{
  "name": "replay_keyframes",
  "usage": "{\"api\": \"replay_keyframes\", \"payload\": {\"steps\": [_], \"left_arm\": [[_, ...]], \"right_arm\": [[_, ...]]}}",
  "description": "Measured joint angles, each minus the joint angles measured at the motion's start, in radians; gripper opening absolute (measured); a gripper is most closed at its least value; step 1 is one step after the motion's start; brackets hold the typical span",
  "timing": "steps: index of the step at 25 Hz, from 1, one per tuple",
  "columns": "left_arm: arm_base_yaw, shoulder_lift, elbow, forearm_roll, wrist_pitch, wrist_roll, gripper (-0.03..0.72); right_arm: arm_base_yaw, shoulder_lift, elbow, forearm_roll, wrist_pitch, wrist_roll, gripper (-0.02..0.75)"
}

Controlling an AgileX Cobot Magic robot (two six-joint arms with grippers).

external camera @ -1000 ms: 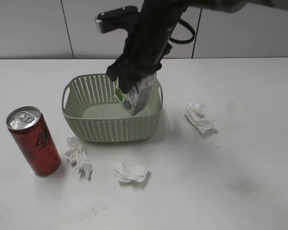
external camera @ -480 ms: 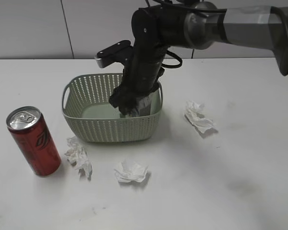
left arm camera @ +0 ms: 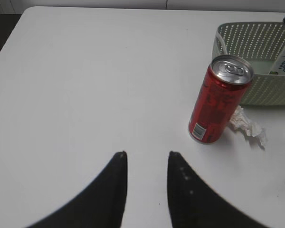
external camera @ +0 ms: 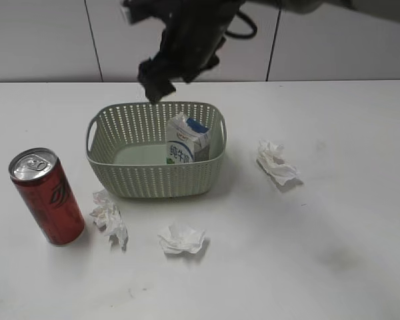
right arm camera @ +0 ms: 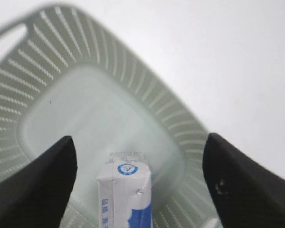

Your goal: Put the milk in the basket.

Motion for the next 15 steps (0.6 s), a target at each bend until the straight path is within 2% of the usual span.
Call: {"api": "replay_keyframes", "payload": {"steps": [4, 10, 15], "left_arm": [[0.000, 0.000, 0.000, 0.000, 0.000, 0.000, 0.233], [0.000, 0.000, 0.000, 0.000, 0.000, 0.000, 0.233], [0.000, 0.000, 0.000, 0.000, 0.000, 0.000, 0.233]], "right_arm": [[-0.036, -0.118, -0.039, -0.001, 0.037, 0.015, 0.660], [-0.155, -0.265, -0.038, -0.028, 0.203, 0.080, 0.660], [-0.273, -0.419, 0.069, -0.049, 0.275, 0.127, 0.646]]}}
